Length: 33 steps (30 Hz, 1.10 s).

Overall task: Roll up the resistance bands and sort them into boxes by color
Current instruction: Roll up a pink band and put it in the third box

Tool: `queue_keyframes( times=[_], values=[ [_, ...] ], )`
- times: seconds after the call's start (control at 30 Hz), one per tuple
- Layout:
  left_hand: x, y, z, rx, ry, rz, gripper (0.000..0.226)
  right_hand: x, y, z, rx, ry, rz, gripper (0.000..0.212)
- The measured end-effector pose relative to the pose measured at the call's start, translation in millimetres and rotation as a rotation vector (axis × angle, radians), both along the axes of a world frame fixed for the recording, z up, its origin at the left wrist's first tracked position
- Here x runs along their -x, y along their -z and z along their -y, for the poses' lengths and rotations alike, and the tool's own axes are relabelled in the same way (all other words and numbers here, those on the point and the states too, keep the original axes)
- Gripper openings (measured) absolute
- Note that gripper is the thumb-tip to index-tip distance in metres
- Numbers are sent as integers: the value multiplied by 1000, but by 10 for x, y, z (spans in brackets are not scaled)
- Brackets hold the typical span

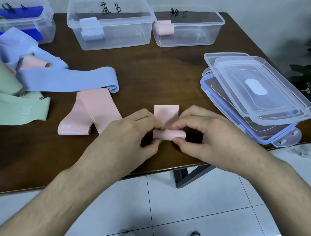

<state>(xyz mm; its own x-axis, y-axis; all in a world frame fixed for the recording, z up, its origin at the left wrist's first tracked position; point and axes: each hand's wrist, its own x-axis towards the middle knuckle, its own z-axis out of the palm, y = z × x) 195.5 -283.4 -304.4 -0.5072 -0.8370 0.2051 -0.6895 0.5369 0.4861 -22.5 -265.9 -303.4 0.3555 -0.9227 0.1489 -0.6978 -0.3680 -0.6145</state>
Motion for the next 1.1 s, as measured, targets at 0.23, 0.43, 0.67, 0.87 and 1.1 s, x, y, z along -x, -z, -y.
queue_keyframes(
  times=[0.23, 0.43, 0.67, 0.87, 1.1],
  values=[
    [6, -36, 61, -58, -11, 41, 23, -38, 38, -7, 86, -6, -13, 22],
    [11, -39, 54, 12, -41, 23, 17, -45, 51, 63, 48, 16, 32, 18],
    [21, -23, 88, 46, -42, 26, 15, -44, 1, 101, 94, 42, -72, 22],
    [11, -35, 149, 30, -34, 29, 20, -78, 31, 132, 113, 60, -59, 20],
    [52, 20, 156, 140, -1, 13, 16, -52, 19, 194, 86, 82, -56, 22]
  ],
)
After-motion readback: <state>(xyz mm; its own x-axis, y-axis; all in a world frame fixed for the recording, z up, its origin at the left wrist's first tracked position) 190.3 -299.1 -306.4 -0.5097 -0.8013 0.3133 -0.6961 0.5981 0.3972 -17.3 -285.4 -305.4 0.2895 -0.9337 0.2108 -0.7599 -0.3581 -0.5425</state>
